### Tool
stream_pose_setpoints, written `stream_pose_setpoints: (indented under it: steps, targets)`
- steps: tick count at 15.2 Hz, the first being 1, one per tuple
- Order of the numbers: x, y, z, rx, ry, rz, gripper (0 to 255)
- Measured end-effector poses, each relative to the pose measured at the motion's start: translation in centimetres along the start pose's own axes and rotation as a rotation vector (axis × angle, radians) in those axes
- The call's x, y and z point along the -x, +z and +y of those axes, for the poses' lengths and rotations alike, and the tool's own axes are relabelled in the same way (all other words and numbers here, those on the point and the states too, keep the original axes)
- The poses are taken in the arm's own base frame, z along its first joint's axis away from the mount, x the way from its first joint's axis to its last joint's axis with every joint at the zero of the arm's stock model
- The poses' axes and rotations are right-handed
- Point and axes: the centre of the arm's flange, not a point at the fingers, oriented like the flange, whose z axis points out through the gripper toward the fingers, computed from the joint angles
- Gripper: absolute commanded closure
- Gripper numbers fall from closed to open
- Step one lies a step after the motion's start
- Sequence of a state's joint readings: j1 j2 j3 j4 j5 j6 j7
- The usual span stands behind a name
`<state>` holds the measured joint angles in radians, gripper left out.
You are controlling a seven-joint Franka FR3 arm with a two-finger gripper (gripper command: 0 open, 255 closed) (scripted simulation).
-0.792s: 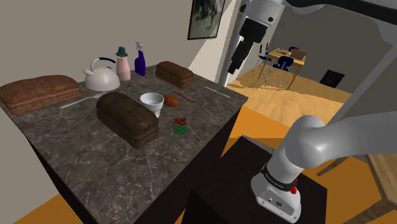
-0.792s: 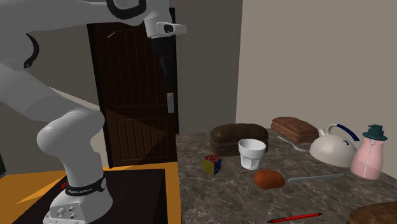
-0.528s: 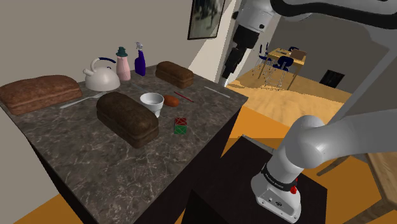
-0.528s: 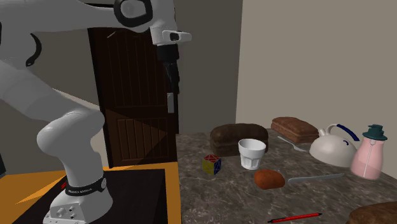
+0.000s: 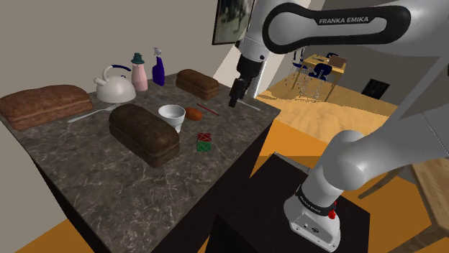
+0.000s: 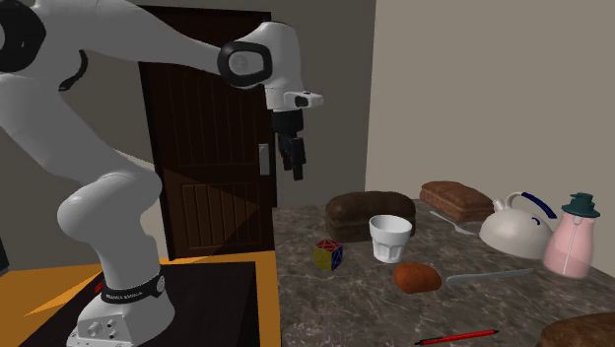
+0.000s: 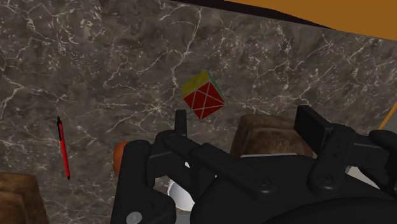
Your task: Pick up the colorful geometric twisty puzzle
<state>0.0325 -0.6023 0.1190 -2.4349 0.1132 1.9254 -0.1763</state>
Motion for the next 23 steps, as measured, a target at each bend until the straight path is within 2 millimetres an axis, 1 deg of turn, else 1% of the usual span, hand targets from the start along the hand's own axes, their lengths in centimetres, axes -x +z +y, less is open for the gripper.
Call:
stream_pose_setpoints:
  steps: [3,4,6,8,9,13,15,16,17,19,23]
  targets:
    - [-2.1,3.3,-0.1,0.008,-0.012,-0.014,0]
    - [-2.9,4.8,0.1,0.01,-0.016,-0.019,0]
    - [-4.0,7.0,0.1,0.015,-0.024,-0.028,0]
    - [-5.5,9.3,-0.3,0.021,-0.032,-0.037,0]
    - [-6.2,10.6,-0.2,0.024,-0.036,-0.042,0]
    - [-8.4,15.4,-0.3,0.034,-0.052,-0.061,0]
    - [-9.9,17.9,-0.1,0.039,-0.06,-0.07,0]
    - [-10.2,19.0,-0.2,0.041,-0.064,-0.075,0]
    - [-10.7,19.8,-0.3,0.043,-0.067,-0.078,0]
    - [-11.1,21.2,-0.3,0.044,-0.069,-0.081,0]
    - [-11.0,23.3,-0.3,0.044,-0.07,-0.081,0]
